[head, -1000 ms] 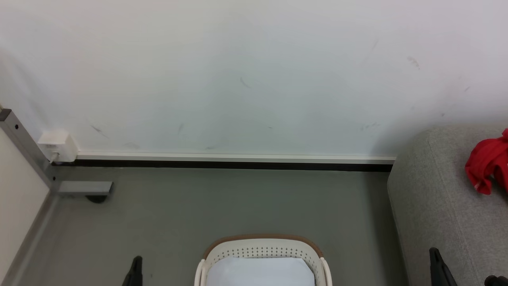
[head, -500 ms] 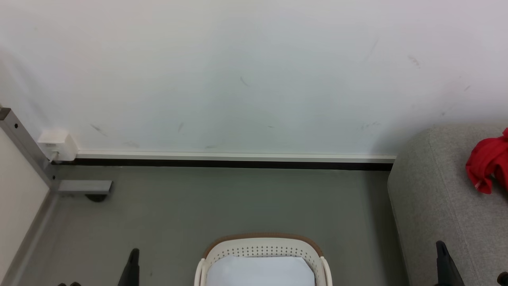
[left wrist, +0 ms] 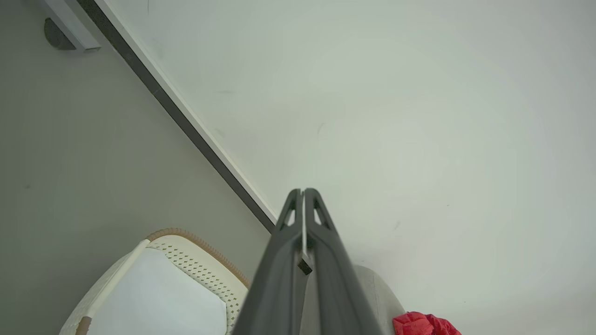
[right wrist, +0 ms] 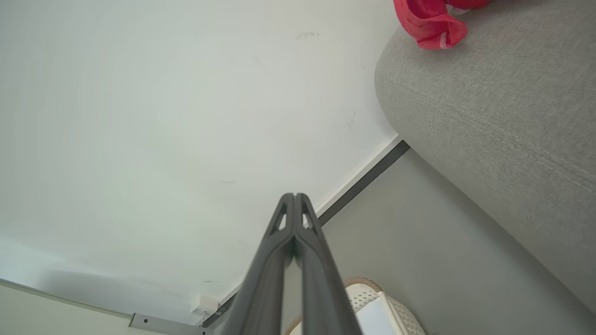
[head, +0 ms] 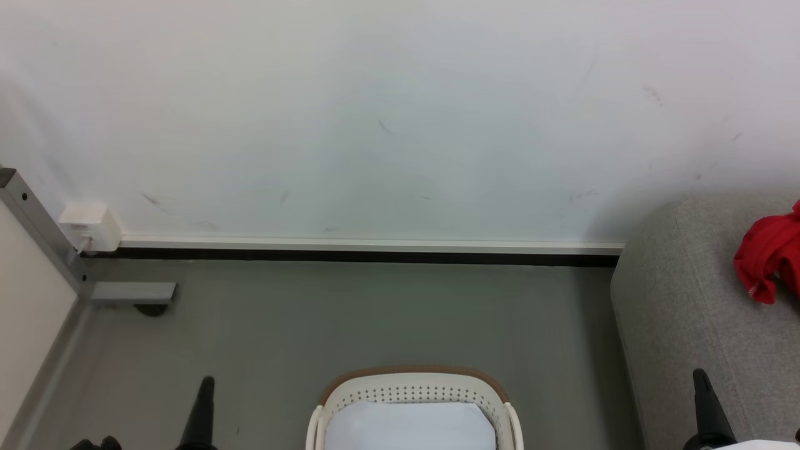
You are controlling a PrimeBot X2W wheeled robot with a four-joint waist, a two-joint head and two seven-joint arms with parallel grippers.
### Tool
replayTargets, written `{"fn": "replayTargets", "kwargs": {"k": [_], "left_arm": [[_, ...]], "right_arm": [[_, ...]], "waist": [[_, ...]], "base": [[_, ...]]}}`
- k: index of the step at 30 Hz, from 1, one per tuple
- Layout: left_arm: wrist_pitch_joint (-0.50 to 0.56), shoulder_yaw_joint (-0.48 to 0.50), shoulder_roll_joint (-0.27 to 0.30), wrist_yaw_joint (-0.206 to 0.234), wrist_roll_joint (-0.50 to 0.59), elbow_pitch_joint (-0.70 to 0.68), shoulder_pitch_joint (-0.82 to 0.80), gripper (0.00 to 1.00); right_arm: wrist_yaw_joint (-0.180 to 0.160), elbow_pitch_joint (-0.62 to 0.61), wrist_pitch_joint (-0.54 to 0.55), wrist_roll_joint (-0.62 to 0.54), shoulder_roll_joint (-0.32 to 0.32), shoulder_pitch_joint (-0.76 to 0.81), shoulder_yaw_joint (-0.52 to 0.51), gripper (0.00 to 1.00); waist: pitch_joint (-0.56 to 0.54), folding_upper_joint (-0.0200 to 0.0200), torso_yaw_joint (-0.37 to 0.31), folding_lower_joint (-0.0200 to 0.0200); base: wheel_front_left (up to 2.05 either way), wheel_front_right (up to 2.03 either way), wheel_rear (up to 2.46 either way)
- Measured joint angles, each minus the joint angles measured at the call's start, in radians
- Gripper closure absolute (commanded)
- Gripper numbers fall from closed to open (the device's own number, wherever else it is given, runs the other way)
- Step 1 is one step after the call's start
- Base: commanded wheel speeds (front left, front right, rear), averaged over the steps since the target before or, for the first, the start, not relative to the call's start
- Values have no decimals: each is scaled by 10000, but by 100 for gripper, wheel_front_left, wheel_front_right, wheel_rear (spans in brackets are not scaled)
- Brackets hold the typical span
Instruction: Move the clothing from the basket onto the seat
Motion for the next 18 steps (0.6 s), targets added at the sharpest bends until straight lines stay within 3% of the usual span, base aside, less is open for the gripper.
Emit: {"fn": "replayTargets", "kwargs": {"k": [18], "left_arm": [[462, 182, -27, 2, -1708, -71, -279, 100]], "right_arm": [[0, -173, 477, 1839, -8, -202, -188, 100]], "waist": [[51, 0, 1, 0]], "base": [[0, 0, 0]]}}
